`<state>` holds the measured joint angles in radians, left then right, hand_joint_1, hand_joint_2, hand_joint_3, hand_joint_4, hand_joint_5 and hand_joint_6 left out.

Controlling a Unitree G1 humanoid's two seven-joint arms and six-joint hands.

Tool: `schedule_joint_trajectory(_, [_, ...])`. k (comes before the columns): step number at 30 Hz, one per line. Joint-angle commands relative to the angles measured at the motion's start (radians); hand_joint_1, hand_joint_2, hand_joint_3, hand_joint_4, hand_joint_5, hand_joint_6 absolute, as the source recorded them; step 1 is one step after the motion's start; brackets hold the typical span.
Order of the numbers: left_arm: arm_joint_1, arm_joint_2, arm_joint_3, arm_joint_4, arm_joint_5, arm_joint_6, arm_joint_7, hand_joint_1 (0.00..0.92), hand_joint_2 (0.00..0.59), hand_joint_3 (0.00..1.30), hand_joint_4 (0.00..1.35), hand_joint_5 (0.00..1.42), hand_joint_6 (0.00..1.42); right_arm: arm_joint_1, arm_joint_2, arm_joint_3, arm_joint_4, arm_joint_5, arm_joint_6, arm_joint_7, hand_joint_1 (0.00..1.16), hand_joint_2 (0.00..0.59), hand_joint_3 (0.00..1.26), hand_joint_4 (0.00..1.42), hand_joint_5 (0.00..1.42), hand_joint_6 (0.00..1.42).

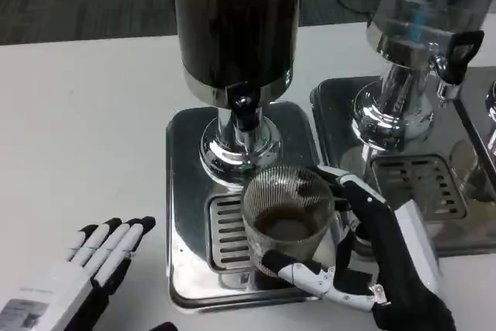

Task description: Grasp the cup under the faucet to collect the drink, then remove the cup.

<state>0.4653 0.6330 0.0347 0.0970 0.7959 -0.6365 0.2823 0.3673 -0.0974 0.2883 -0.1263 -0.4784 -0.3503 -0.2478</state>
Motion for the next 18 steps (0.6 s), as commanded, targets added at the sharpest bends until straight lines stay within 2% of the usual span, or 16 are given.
schedule_joint_trajectory(1, [0.016, 0.015, -0.011, -0.023, 0.017, 0.012, 0.014, 0.0, 0.148, 0.0, 0.0, 0.0, 0.0, 0.023, -0.008, 0.015, -0.052, 0.014, -0.069, 0.009, 0.92, 0.18, 0.47, 0.59, 0.73, 1.15])
schedule_joint_trajectory(8, [0.069, 0.005, -0.013, -0.06, 0.02, 0.069, 0.002, 0.0, 0.141, 0.0, 0.0, 0.0, 0.0, 0.041, -0.023, 0.009, -0.076, 0.023, -0.085, 0.019, 0.92, 0.18, 0.47, 0.59, 0.74, 1.15])
schedule_joint_trajectory(14, [0.102, 0.002, -0.015, -0.1, 0.029, 0.119, -0.006, 0.0, 0.135, 0.0, 0.0, 0.0, 0.0, 0.076, -0.045, 0.023, -0.124, 0.024, -0.1, 0.05, 0.92, 0.18, 0.47, 0.59, 0.74, 1.15])
schedule_joint_trajectory(18, [0.129, -0.007, -0.014, -0.125, 0.032, 0.152, -0.002, 0.0, 0.13, 0.0, 0.0, 0.0, 0.0, 0.093, -0.045, 0.026, -0.134, 0.035, -0.099, 0.063, 0.92, 0.18, 0.48, 0.59, 0.74, 1.15])
